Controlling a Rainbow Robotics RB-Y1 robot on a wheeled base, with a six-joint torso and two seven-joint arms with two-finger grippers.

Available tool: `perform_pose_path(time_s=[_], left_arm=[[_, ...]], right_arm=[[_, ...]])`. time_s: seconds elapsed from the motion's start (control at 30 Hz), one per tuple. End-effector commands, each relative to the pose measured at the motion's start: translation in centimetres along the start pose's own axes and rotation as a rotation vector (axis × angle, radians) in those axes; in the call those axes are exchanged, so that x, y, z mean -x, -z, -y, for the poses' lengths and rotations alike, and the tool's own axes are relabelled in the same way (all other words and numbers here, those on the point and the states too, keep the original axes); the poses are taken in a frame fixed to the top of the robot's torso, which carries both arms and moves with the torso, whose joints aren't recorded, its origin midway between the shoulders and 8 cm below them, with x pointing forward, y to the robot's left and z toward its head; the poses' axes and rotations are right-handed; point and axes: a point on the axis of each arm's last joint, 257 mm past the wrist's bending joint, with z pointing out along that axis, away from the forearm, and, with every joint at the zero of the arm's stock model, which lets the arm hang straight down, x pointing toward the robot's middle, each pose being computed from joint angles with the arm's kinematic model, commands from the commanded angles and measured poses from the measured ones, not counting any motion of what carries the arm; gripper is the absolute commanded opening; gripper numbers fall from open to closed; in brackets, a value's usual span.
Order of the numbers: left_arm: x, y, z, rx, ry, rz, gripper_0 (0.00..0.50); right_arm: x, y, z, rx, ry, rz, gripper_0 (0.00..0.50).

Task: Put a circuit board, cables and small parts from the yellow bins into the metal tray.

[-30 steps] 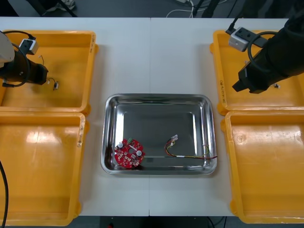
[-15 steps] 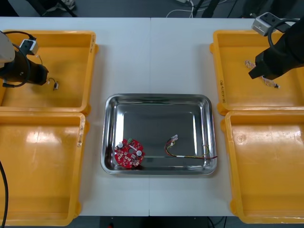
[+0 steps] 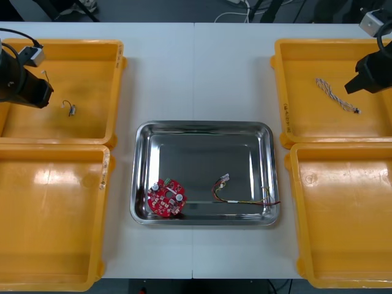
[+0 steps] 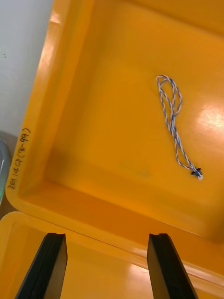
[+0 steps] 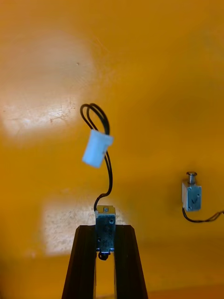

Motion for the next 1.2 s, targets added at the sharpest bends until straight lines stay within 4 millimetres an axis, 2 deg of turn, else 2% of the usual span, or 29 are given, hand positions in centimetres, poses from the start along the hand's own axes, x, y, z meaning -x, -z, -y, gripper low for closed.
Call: perform_pose_path(time_s=[0.03,0.2,0.37,0.57,0.67,0.97,1.2], left_arm=[[3.0,5.6,-3.0,0.072,-0.138,0.054,0.000],[2.4,6.9,-2.6,0.092,-0.123,0.043,0.000],[1.8,8.4,-1.2,0.114,-0.118,0.034,0.000],[1.6,9.3,2.0,0.111,-0.113,0.048,0.000],[1.7,9.7,4.7,0.092,-0.097,0.063,0.000],[1.1,10.5,10.8,0.062,-0.083,0.081,0.000],[0.5,10.3,15.4,0.035,-0.080,0.104,0.000]], right_arm=[[1.3,3.4,3.7,-0.097,-0.073,0.042,0.500],[0.2,3.2,6.0,-0.146,-0.136,0.014,0.500],[-0.8,3.0,7.8,-0.193,-0.195,-0.011,0.500],[-1.8,2.6,8.9,-0.223,-0.248,-0.041,0.500],[-2.2,1.9,9.1,-0.201,-0.272,-0.060,0.500],[0.6,0.1,9.2,-0.127,-0.296,-0.034,0.500],[2.4,-1.2,9.3,-0.172,-0.233,0.001,0.500]])
